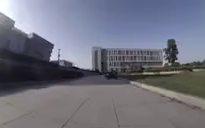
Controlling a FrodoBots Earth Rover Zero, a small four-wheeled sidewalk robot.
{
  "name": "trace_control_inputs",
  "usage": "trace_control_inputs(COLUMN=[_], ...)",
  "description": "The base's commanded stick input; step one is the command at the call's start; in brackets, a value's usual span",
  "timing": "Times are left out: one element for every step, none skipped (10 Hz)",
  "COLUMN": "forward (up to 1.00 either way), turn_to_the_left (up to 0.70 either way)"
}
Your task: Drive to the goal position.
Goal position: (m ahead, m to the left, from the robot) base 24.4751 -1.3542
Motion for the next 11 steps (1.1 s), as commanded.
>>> trace_control_inputs(forward=[1.00, 1.00, 1.00, 1.00, 1.00, 1.00, 1.00, 1.00, 1.00, 1.00, 1.00], turn_to_the_left=[0.00, 0.00, 0.00, 0.00, 0.00, 0.00, 0.00, 0.00, 0.00, 0.00, 0.00])
